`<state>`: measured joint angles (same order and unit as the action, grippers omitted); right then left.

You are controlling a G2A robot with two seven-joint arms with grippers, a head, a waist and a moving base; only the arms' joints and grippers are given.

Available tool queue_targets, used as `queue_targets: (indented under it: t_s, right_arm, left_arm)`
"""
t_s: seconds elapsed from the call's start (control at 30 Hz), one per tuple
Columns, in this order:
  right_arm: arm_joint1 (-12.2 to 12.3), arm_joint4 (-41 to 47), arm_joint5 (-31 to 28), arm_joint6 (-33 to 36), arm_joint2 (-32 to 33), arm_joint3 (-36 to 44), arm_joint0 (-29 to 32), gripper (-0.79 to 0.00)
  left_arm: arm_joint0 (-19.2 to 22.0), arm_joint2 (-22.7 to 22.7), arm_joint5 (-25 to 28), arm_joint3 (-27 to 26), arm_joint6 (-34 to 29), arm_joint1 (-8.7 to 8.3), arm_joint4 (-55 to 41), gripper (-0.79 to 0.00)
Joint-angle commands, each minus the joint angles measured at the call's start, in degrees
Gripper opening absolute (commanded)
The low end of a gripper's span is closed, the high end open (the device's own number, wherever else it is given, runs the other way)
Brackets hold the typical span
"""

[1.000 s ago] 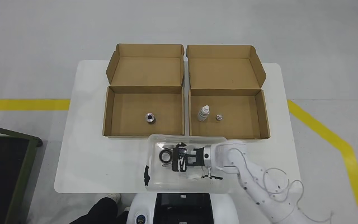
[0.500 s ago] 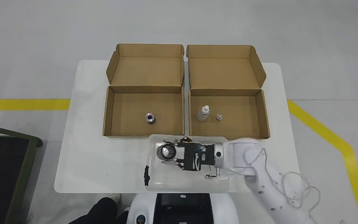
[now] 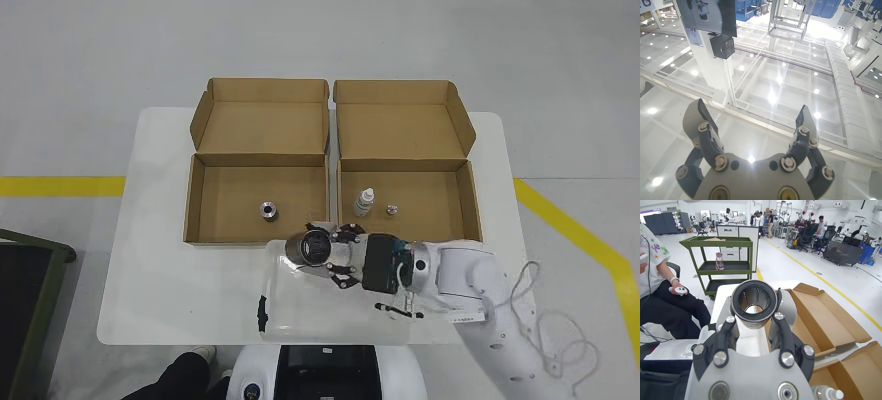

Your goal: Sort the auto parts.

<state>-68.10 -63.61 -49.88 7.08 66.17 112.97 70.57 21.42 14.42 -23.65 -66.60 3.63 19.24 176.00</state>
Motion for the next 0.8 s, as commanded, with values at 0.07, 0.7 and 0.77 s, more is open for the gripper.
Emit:
queue_targets:
  t_s: [0.07,0.7,0.77]
  right_arm:
    - [0.21,2.01,0.68,-0.22,1.76,2.35,-0.46,-0.785]
    - [0.65,9.57,7.39,-3.92,9.29,8.46,-3.20,-0.785]
    - [0.65,9.84,7.67,-4.40,9.53,8.63,-3.30,-0.785]
  left_arm:
    - [0.00,0.00,0.00,0.00,0.00,0.00,0.00,0.000]
    - [0.00,0.00,0.00,0.00,0.00,0.00,0.00,0.000]
    - [0.00,0.00,0.00,0.00,0.00,0.00,0.00,0.000]
